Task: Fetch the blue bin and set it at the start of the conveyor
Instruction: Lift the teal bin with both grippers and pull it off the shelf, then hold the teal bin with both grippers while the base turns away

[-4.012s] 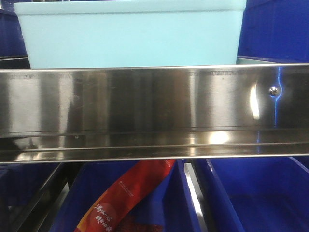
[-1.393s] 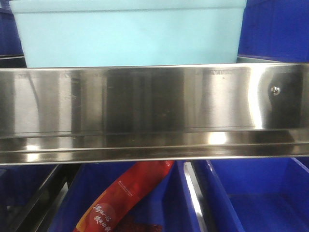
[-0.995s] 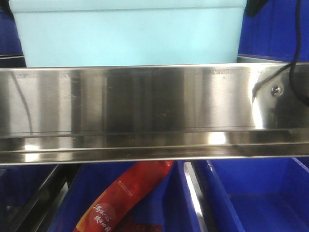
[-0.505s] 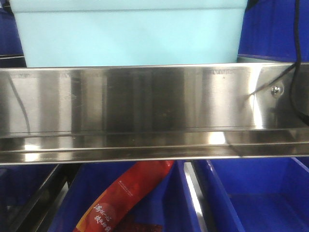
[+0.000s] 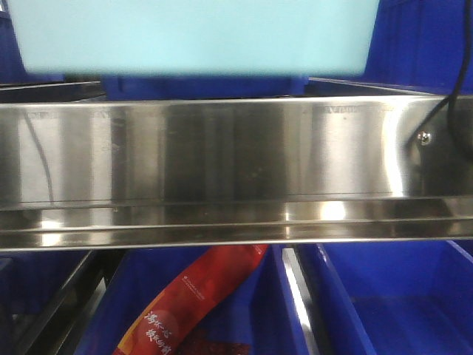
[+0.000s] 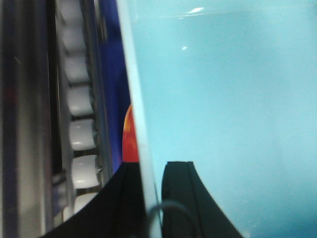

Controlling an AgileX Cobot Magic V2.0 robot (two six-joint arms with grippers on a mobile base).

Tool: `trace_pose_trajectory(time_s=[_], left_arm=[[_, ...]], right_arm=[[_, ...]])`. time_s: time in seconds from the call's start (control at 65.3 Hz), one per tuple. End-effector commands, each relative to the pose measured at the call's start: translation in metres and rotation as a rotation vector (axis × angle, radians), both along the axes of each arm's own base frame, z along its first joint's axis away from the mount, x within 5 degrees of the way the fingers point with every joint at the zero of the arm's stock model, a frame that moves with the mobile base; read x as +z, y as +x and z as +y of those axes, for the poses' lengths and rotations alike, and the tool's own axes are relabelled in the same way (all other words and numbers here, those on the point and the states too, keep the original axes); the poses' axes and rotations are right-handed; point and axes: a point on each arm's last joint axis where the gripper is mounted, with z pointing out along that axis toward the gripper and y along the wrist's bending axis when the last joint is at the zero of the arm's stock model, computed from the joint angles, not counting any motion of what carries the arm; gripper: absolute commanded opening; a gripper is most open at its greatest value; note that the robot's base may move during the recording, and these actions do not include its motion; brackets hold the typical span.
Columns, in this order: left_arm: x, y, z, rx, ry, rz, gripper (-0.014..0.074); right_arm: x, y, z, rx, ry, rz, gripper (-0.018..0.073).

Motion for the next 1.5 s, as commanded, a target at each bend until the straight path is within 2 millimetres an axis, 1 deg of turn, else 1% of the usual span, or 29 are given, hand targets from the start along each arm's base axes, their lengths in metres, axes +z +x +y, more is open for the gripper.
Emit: trace_pose_trajectory(time_s=[0.0,0.061,0.107,0.168,0.276,0.352,0.444,0.597,1.118,1.485], left_arm=[[0.035,-0.026,0.003,-0.015,-0.007,-0.113,-0.0111],[0.051,-0.041,0.005,-0.02,-0.02,-0.165,-0.0111],[0.061,-0.051,0.004,-0.031,-0.029,-0.197,-0.0111],[0.073,-0.064,0.006,-0.038,-0.04,-0.241,-0.0111],[0.088,-0.081,0.007,-0.049,-0.055,-0.292,-0.0111],[0.093,-0.087,0.008,-0.051,-0.06,-0.31,-0.0111],[0.093,-0.088,0.009,-0.048,-0.054,-0.315,-0.0111],[0.091,-0.084,0.008,-0.047,-0.049,-0.307,-0.0111],[0.095,-0.082,0.007,-0.05,-0.06,-0.357,-0.0111],[0.108,-0.075,0.005,-0.059,-0.099,-0.522,-0.0111]], right_arm=[[0.04,-0.024,-0.009,0.005,-0.008,-0.131,-0.0153],[0.053,-0.036,-0.012,0.004,0.0,-0.167,-0.0153],[0.067,-0.048,-0.015,0.004,0.009,-0.205,-0.0153],[0.077,-0.058,-0.017,0.003,0.016,-0.235,-0.0153],[0.096,-0.079,-0.022,0.002,0.029,-0.293,-0.0153],[0.106,-0.09,-0.024,0.001,0.038,-0.33,-0.0153],[0.113,-0.097,-0.026,-0.001,0.047,-0.365,-0.0153],[0.114,-0.097,-0.026,-0.001,0.047,-0.367,-0.0153],[0.114,-0.096,-0.026,-0.002,0.048,-0.371,-0.0153],[0.114,-0.096,-0.026,-0.002,0.048,-0.371,-0.0153]])
